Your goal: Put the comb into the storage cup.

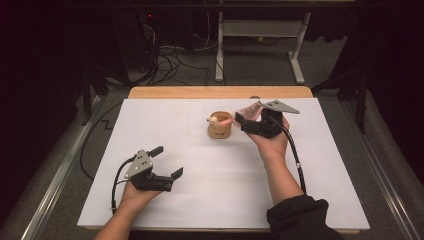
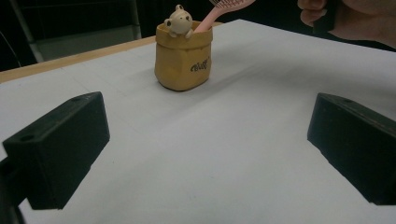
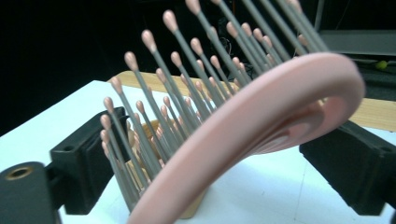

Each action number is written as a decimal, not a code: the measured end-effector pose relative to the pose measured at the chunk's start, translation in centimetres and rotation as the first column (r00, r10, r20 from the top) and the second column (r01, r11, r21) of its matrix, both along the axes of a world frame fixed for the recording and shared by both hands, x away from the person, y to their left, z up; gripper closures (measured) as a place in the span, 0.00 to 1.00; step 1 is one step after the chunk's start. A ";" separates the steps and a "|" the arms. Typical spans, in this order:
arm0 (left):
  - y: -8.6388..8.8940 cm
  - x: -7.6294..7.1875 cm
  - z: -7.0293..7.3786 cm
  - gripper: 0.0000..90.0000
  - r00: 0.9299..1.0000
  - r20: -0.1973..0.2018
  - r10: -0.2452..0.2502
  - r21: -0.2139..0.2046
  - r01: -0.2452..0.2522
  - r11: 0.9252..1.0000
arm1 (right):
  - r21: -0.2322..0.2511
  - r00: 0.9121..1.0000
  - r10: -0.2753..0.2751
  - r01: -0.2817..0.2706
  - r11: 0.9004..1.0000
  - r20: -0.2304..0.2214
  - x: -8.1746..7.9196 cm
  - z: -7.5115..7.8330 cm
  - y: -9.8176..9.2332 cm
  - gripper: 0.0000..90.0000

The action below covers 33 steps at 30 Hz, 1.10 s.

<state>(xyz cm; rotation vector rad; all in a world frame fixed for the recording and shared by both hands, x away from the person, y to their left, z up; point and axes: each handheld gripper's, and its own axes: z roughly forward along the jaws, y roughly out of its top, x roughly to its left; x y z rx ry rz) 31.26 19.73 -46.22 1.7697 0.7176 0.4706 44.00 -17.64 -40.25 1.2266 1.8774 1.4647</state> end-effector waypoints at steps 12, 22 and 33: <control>0.1 0.1 0.0 0.00 1.000 -0.007 0.006 -0.010 -0.006 1.000 | -0.045 1.000 -0.014 0.015 0.999 0.017 -0.2 0.5 -0.2 0.00; 0.3 0.2 0.0 0.00 1.000 -0.007 0.016 -0.009 -0.016 1.000 | -0.055 1.000 0.001 0.000 0.998 0.024 -1.0 1.0 -0.3 0.00; 0.5 0.4 0.0 0.00 1.000 -0.024 0.016 -0.024 -0.017 1.000 | -0.078 0.998 0.024 -0.020 0.997 0.055 -2.8 1.7 -0.7 0.00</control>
